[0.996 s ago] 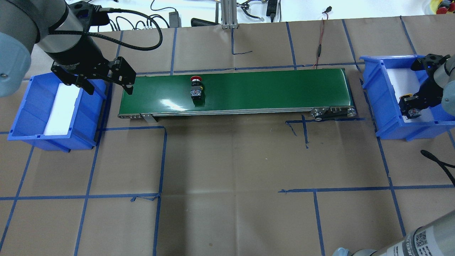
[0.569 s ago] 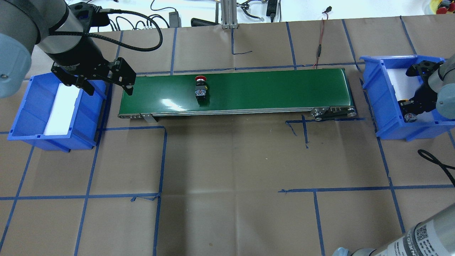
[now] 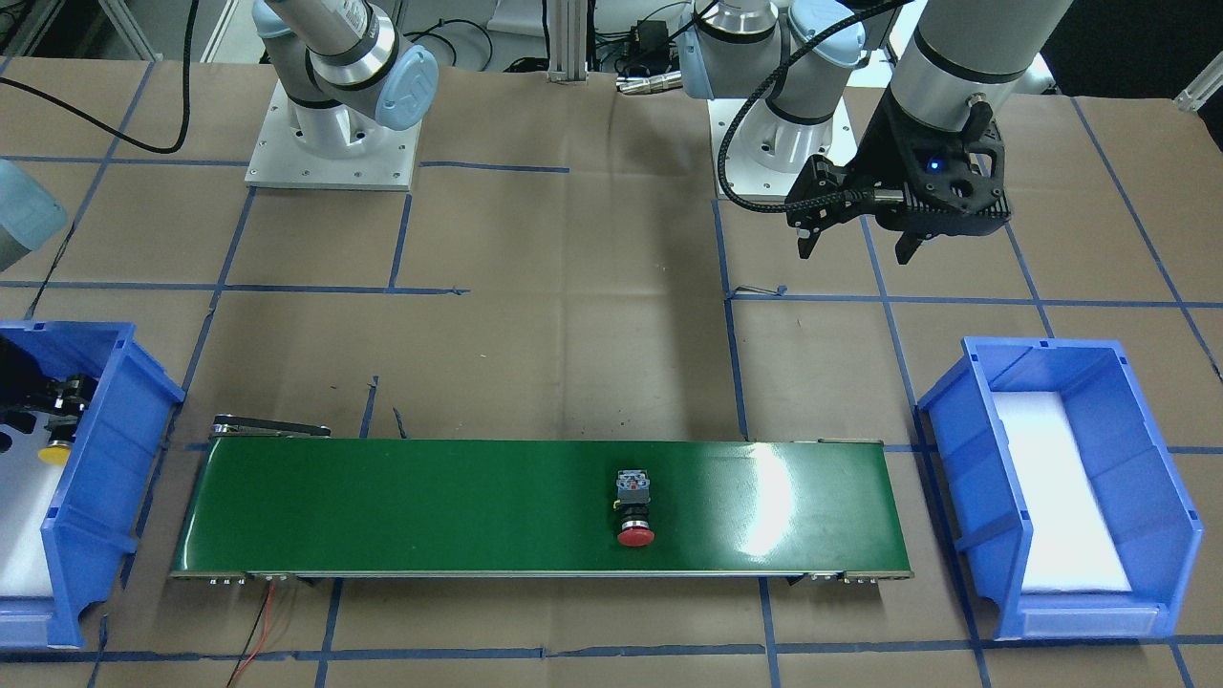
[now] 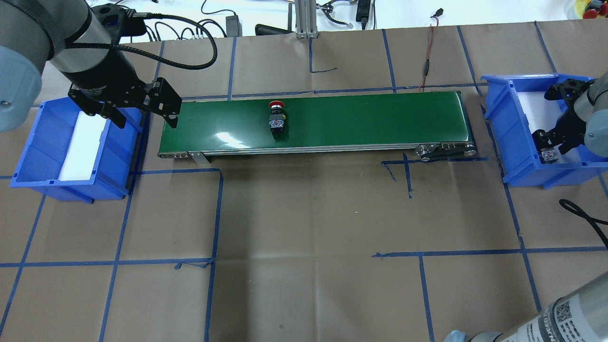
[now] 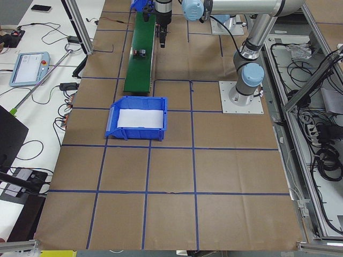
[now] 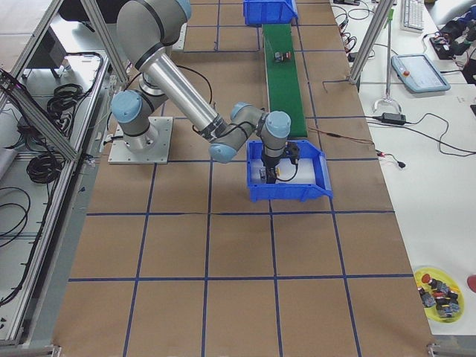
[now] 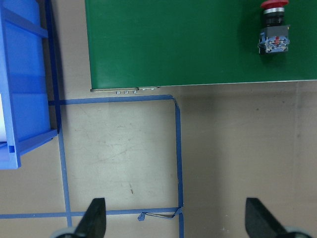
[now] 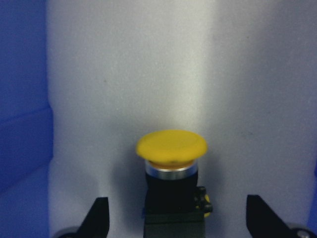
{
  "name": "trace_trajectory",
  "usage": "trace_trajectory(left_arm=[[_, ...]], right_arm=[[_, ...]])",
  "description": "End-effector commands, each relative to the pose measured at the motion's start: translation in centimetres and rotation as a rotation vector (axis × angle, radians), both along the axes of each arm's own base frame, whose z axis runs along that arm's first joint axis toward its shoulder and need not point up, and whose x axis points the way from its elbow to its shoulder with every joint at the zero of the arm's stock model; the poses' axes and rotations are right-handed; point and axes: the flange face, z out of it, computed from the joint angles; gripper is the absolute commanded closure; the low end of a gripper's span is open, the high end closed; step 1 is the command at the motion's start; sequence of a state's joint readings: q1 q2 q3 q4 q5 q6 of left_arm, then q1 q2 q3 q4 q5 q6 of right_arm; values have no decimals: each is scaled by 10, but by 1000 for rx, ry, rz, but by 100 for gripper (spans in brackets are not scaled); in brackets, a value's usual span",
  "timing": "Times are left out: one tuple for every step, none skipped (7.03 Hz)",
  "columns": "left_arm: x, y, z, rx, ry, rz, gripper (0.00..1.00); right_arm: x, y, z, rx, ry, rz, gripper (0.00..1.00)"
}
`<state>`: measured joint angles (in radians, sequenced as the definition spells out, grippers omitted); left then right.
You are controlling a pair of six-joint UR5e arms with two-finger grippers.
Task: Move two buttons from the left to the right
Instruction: 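Open the right gripper and lift it out of the bin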
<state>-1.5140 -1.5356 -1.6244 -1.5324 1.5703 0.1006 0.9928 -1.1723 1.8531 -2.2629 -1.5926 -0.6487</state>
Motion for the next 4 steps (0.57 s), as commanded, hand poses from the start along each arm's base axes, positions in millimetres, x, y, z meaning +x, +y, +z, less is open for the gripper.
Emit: trace_trajectory(left_arm=[[0,0,0,0,-1,-1,0],[0,0,0,0,1,-1,0],[0,0,0,0,1,-1,0],[0,0,0,0,1,-1,0]], right_arm=[[-5,-8,24,-35,26,0,1],[-8,-9,49,-35,60,-1,1],[-7,-7,77,-17,72,-5,1],[-4,-10,111,-26,72,-52,1]])
